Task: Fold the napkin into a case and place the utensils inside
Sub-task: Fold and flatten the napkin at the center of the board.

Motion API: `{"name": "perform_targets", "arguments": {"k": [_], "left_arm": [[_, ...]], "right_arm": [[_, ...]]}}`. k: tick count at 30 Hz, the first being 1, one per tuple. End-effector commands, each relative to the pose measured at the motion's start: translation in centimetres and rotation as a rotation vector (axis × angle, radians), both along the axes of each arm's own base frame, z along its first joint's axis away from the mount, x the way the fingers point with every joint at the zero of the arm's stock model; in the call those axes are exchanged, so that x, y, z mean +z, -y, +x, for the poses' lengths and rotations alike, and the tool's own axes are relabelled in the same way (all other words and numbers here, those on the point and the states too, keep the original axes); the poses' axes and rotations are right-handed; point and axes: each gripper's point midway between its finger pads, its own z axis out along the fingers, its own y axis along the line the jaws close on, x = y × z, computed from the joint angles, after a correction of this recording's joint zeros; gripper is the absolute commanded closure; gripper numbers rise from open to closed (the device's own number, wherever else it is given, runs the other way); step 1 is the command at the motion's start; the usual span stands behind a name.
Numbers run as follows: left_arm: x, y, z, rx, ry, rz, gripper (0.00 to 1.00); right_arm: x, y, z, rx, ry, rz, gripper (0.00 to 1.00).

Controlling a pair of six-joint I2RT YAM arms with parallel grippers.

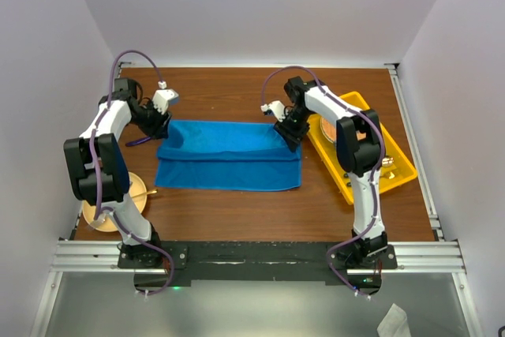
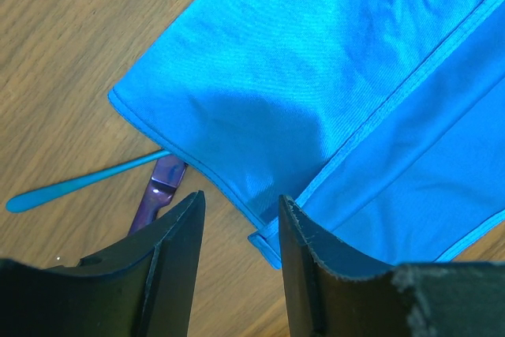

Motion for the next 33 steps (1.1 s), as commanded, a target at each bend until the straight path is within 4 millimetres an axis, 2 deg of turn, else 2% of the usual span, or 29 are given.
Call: {"name": "perform_targets", "arguments": {"k": [1,3,4,8,19,24,33], "left_arm": [[1.5,0.2,1.2,-0.015,0.048,0.001,0.53],[1.3,0.3,0.9,-0.018,0.041,0.000,0.53],[1.3,0.2,0.9,-0.019,0.041,0.001,0.54],[1.1,0.4,0.3,-0.038,0.025,-0.004,0.56],[1.5,0.9,-0.4,-0.098,-0.001,-0.016,0.59],[1.3,1.1,-0.8,-0.107,-0.023,-0.027,0.59],[-0.7,1.3,-1.1,-0.075,-0.088,-0.041,0.52]], "right_arm": [[1.7,-0.3,0.7,-0.008,0.024,0.026,0.70],[2.8,-0.6,0.5,-0.004,0.034,0.048,0.79],[3.1,-0.7,0.5,-0.005,0.037,0.057,0.88],[4.6,-0.8,-0.6,0.030,0.039,0.094,1.00],[4.3,-0.6,-4.2,0.202,0.030,0.123,1.00],[3.2,-0.6,-6.2,0.288,0.027,0.103,1.00],[1.4,-1.4,-7.0,0.371,0.060,0.051,1.00]]}}
